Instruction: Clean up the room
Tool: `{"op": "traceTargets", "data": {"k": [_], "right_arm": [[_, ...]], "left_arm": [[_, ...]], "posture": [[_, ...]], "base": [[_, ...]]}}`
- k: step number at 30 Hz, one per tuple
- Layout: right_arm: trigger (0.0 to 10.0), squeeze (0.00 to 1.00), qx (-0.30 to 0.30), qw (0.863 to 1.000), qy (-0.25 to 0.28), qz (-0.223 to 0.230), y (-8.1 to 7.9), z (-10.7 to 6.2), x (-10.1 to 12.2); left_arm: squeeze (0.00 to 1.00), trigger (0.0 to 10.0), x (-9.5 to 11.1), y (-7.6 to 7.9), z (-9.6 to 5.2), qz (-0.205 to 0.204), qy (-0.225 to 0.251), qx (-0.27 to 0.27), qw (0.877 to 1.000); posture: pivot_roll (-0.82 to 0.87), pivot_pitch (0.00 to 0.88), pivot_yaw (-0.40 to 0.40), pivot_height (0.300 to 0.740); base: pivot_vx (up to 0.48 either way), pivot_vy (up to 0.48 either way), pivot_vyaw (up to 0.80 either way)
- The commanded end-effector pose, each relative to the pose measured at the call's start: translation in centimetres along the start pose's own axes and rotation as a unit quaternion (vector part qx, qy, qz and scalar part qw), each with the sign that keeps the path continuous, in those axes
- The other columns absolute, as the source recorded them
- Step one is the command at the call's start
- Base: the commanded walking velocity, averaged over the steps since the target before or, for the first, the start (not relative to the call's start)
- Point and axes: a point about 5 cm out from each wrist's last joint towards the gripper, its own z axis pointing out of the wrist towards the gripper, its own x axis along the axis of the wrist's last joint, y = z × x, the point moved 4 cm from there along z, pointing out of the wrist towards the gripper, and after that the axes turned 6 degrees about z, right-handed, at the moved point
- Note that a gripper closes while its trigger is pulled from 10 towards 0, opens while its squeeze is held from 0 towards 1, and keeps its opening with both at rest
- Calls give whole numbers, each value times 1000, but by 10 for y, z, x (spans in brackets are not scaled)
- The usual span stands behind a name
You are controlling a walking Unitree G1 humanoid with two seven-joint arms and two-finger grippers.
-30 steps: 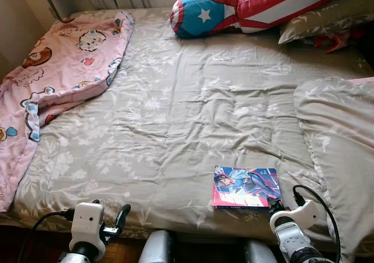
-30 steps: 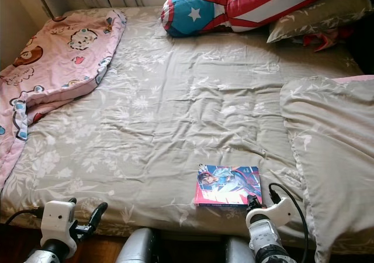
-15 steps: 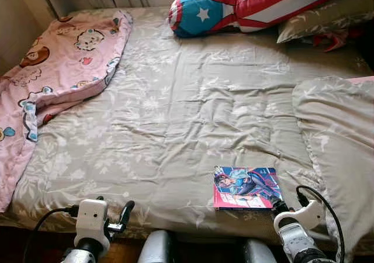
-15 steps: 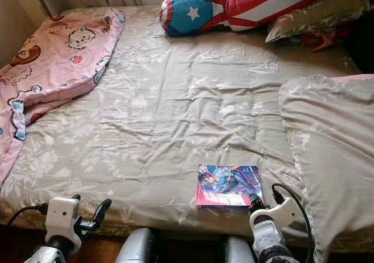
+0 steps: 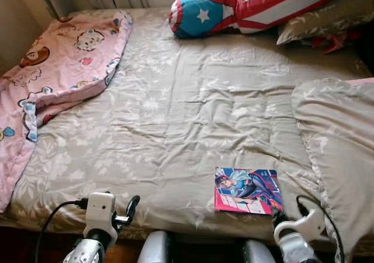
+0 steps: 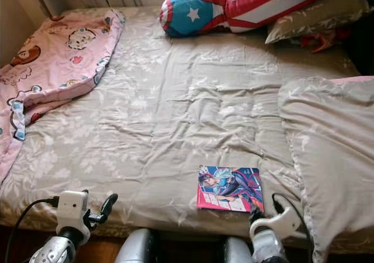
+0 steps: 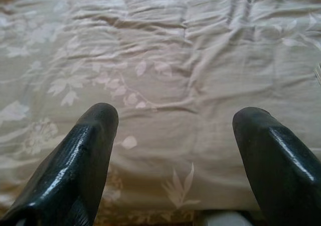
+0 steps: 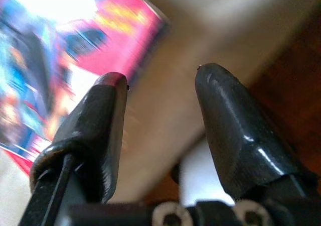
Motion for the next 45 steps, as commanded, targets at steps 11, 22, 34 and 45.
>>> {"op": "traceTargets", "data": {"k": [11, 22, 34, 45], "right_arm": [[10000, 0, 82, 974, 30, -209, -3, -10, -12], [10000, 0, 84, 937, -7, -339, 14, -18, -34], [10000, 0, 63, 918, -37, -391, 22, -17, -37], [10000, 0, 9, 902, -84, -424, 60, -24, -34]], "left_arm": [[0, 10000, -24, -4, 21, -37, -26, 40, 998], [0, 10000, -69, 2, 29, -56, -111, 53, 991], [0, 10000, -109, -9, 15, -71, -209, 60, 973], [0, 10000, -153, 10, -23, -72, -308, 44, 948]], "posture": [[46, 0, 13, 659], [-14, 0, -7, 724], [-18, 0, -46, 740], [-16, 0, -53, 740]], "base": [[0, 0, 0], [0, 0, 0], [0, 0, 0], [0, 0, 0]]}}
